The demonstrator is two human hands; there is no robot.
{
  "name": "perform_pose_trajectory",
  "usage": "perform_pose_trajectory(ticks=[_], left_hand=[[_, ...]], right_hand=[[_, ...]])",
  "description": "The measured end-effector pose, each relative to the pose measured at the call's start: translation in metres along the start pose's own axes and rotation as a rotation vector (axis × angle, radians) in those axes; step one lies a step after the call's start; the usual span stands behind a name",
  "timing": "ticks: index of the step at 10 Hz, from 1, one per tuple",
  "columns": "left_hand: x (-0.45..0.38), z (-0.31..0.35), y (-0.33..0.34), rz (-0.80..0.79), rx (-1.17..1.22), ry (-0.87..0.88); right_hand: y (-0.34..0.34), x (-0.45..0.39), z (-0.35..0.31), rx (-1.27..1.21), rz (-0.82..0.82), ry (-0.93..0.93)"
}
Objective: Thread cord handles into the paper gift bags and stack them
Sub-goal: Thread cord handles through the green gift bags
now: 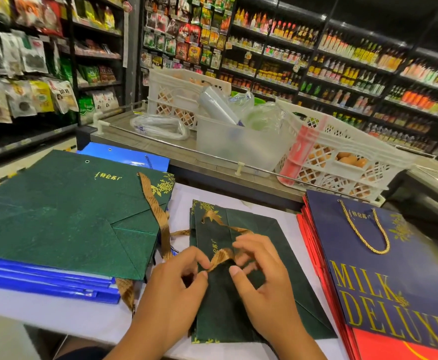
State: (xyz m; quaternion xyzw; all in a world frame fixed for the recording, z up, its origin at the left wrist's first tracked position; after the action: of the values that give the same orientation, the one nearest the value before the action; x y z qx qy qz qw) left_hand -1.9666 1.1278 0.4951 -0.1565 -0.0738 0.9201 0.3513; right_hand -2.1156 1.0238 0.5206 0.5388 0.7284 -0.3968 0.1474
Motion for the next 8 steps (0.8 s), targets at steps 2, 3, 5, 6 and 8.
perform_pose_trajectory(ticks=[2,3,5,6,8], left_hand=[[0.001,-0.001,-0.007,0.065,0.173,-0.037],[0.001,0.001,-0.009,0.075,0.249,-0.048],[0.007,0.005,-0.012,0.148,0.318,-0.024],[0.01,0.003,-0.011,0.148,0.278,0.005],[0.016,0.008,-0.013,0.176,0.272,0.072]], right_hand=[[-0.033,0.032,0.003,0.301,-0.49,-0.054],[-0.036,0.049,0.023,0.51,-0.619,-0.108],[-0.041,0.063,0.049,0.55,-0.427,-0.263],[-0.041,0.065,0.08,0.633,-0.401,-0.328],[-0.005,0.229,0.161,0.441,-0.249,-0.038]])
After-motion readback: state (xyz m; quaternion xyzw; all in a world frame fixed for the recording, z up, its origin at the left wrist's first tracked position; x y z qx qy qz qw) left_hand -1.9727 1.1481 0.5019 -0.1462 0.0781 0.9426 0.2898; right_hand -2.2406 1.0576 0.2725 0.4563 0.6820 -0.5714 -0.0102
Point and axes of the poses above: each hand's wrist, its own x-axis away from the middle knuckle, its own y-axis out of the palm, z = x × y, the point moved 2 cm from there along -x, towards the middle knuckle, and after that the axes turned 13 degrees about z, right-handed, at the moved point
